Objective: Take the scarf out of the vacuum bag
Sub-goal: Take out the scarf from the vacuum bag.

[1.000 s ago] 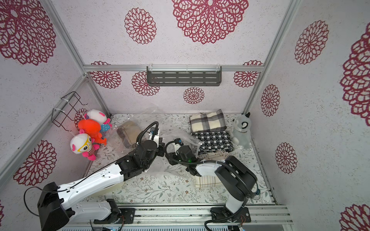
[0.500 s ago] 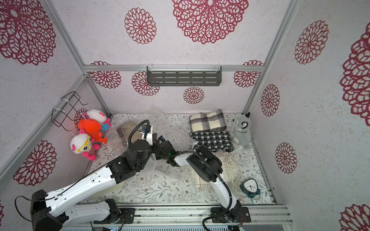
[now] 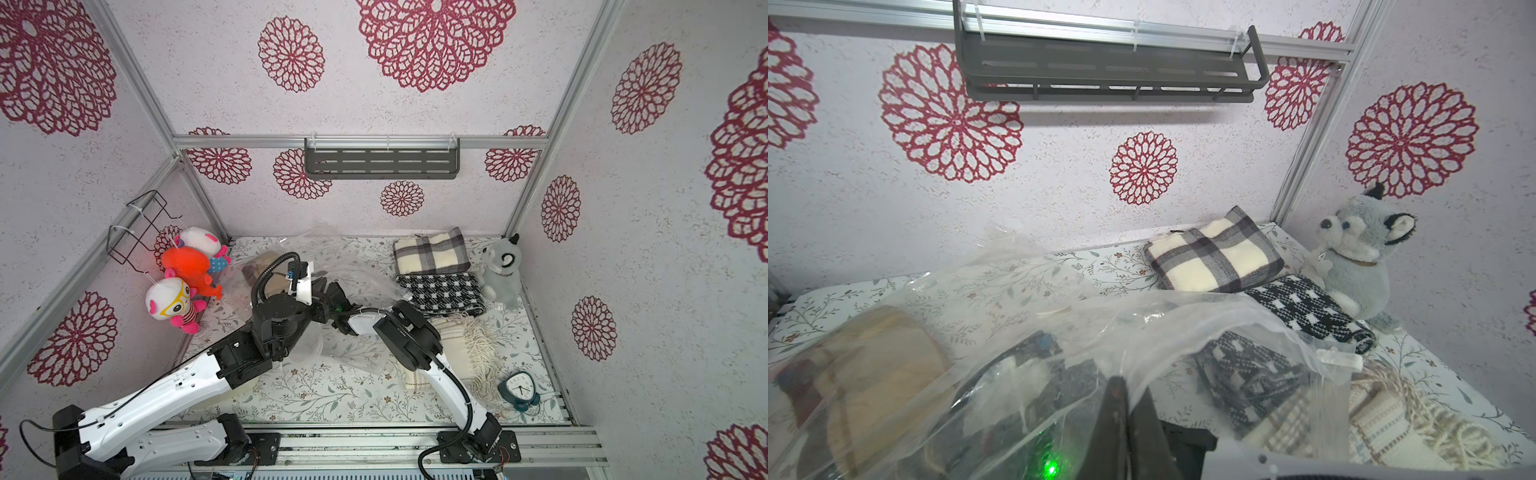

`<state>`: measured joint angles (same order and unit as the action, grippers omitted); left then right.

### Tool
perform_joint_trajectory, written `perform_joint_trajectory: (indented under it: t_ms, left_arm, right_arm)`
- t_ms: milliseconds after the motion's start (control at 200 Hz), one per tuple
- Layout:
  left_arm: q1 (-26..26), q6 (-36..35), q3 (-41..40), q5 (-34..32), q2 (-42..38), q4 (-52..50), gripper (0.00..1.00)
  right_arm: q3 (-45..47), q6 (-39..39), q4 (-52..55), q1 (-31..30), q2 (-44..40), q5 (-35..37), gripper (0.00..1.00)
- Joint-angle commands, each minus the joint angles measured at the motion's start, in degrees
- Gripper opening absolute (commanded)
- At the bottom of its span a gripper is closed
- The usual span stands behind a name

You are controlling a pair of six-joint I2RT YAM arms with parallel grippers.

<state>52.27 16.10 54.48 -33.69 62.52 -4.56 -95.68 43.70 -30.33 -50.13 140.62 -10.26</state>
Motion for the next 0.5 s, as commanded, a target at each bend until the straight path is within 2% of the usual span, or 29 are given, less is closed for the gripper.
perform_joint_trajectory:
  t_ms: [0, 165, 360, 495]
  left_arm:
    - [0.9, -0.2, 1.2, 2.0, 0.2, 2.2, 0.0]
    - [1.3, -0.6, 2.7, 1.9, 1.6, 1.9, 0.0]
    - [1.9, -0.2, 2.8, 3.1, 0.7, 2.8, 0.0]
    - [2.9, -0.1, 3.8, 4.4, 1.4, 2.8, 0.0]
  right_arm:
    - [-2.9, 3.7, -3.1, 0.3, 0.7, 2.1, 0.73]
    - [-7.3, 4.9, -3.2, 0.2, 3.6, 4.1, 0.75]
    - [-15.0, 7.3, -4.2, 0.0, 9.0, 3.2, 0.76]
    - [-15.4, 7.9, -6.1, -0.3, 10.3, 3.9, 0.76]
